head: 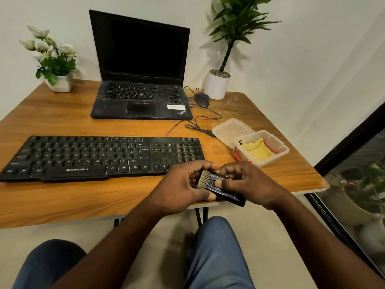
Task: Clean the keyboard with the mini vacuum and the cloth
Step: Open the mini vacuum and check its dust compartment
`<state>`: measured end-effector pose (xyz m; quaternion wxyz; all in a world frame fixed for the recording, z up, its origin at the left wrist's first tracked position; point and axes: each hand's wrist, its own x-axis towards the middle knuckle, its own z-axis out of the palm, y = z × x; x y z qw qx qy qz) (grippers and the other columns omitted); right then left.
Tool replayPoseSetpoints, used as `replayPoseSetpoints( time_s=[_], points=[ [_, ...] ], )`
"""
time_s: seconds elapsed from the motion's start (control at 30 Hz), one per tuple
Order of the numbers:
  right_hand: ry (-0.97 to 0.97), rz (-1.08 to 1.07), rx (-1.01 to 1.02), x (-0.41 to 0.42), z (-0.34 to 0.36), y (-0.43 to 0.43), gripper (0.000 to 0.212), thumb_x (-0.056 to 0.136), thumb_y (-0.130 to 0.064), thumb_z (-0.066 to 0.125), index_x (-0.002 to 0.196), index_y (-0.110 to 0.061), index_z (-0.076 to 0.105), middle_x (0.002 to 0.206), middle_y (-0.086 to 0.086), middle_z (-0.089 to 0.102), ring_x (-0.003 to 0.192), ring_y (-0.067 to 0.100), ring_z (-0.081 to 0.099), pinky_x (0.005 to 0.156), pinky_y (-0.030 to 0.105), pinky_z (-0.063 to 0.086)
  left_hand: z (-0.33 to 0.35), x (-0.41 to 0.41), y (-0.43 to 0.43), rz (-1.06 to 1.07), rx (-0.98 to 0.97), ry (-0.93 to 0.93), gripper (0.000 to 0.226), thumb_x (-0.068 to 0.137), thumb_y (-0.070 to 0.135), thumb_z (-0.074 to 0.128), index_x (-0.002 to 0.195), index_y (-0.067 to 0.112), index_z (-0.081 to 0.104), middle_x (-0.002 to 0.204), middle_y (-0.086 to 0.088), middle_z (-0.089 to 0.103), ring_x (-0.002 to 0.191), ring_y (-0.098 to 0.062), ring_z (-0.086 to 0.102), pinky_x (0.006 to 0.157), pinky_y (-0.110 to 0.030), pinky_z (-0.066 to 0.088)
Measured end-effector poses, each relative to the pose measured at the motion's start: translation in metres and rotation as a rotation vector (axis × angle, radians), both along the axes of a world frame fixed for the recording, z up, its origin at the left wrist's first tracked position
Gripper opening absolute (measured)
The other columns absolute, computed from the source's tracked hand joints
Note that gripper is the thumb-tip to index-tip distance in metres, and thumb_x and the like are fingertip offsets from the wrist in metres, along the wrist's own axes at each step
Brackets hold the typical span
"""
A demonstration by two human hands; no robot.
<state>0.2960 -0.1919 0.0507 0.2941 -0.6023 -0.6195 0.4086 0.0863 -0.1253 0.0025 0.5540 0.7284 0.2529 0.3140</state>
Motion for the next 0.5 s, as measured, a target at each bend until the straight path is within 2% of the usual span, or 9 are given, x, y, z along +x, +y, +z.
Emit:
replayPoseSetpoints(
  time_s=[0.1,0.2,0.27,0.37,0.5],
  points=[
    [0.047,0.012,-0.012,0.001,0.0,-0.001,0.012,0.096,-0.01,0.07,0.089,-0.019,0.074,0.074,-0.001,0.073,0.065,0.006,0.066,0.057,0.017,0.048,0.0,-0.001,0.001,-0.015,-0.012,-0.003,0.062,0.074,0.001,0.089,0.127,0.022,0.067,0.114,0.003,0.074,0.105,-0.018,0.073,0.095,-0.048,0.059],
    [0.093,-0.001,-0.026,0.003,-0.006,-0.002,0.005,0.096,-0.012,0.07,0.098,-0.014,0.074,0.084,0.009,0.076,0.074,0.016,0.07,0.064,0.024,0.053,0.0,-0.001,0.002,-0.027,-0.027,-0.006,0.062,0.075,0.0,0.088,0.128,0.021,0.066,0.116,0.003,0.074,0.107,-0.017,0.072,0.096,-0.045,0.059],
    [0.095,-0.031,0.004,0.003,-0.011,-0.001,0.005,0.096,-0.014,0.072,0.1,-0.011,0.074,0.087,0.011,0.076,0.075,0.016,0.069,0.064,0.023,0.053,0.0,-0.001,0.002,-0.031,-0.046,-0.014,0.061,0.075,-0.003,0.087,0.128,0.02,0.066,0.115,0.003,0.074,0.106,-0.016,0.072,0.096,-0.04,0.059],
    [0.086,-0.049,0.044,-0.001,-0.014,-0.001,0.017,0.091,-0.023,0.07,0.099,-0.008,0.073,0.085,0.004,0.075,0.074,0.011,0.067,0.063,0.02,0.051,0.001,-0.002,0.003,-0.029,-0.065,-0.034,0.061,0.075,-0.004,0.087,0.128,0.018,0.066,0.115,0.0,0.074,0.107,-0.017,0.072,0.096,-0.038,0.059],
    [0.11,-0.048,0.013,-0.002,-0.011,-0.003,0.024,0.087,-0.028,0.069,0.101,-0.008,0.071,0.091,0.006,0.075,0.08,0.013,0.069,0.065,0.02,0.052,0.001,-0.003,0.003,-0.02,-0.056,-0.037,0.062,0.074,-0.003,0.088,0.127,0.021,0.067,0.114,0.002,0.073,0.105,-0.016,0.072,0.095,-0.038,0.059]
  ],
)
